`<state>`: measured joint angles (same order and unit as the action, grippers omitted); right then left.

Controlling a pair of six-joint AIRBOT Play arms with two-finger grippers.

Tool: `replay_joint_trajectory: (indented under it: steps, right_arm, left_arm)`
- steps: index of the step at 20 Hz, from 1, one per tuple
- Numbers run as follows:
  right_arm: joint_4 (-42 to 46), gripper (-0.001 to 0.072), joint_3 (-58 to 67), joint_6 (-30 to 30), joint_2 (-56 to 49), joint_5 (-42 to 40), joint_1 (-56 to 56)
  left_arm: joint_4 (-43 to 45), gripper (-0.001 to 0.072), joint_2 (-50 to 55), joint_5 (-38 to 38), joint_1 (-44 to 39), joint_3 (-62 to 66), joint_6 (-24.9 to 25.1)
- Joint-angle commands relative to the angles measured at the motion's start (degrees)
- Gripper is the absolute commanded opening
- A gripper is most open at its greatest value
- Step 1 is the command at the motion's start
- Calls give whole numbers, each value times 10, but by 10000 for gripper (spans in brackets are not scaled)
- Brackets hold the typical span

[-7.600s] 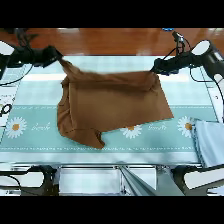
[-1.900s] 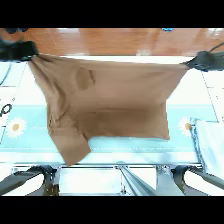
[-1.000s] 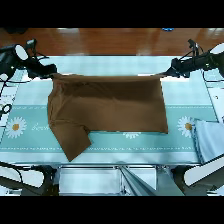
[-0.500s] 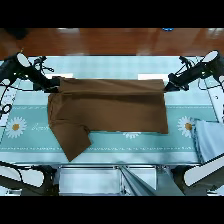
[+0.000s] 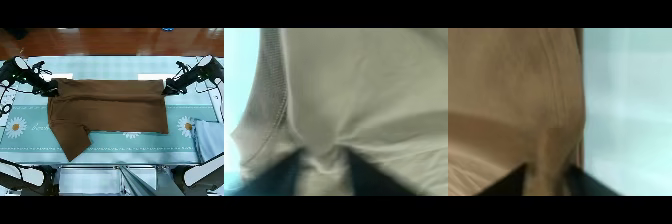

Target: Fold the shirts.

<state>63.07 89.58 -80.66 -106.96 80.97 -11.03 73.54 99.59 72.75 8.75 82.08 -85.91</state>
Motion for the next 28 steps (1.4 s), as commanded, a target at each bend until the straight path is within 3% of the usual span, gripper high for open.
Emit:
replay_joint_trajectory:
  steps: [1,6,9,12,14,16,21,28]
  right_arm:
    - [5,411,-2,-29,-5,-9,10]
    - [48,407,-52,-22,71,91,-49]
    - [0,408,-253,36,202,-16,-86]
    - [-163,408,-456,128,329,-106,-146]
    - [-206,408,-543,166,388,-120,-155]
    - [-207,408,-592,174,424,-119,-155]
    - [-214,408,-613,179,457,-120,-155]
    - [-218,407,-613,182,457,-120,-155]
  left_arm:
    - [-30,507,3,28,2,3,-20]
    - [-9,506,-94,83,72,-46,-30]
    - [-42,506,-215,57,148,-238,-7]
    - [-111,506,-357,-22,255,-448,12]
    - [-164,506,-429,-80,319,-554,-13]
    - [-175,506,-454,-86,349,-608,3]
    - [-221,506,-421,-61,330,-619,92]
    - [-257,506,-354,-111,242,-619,122]
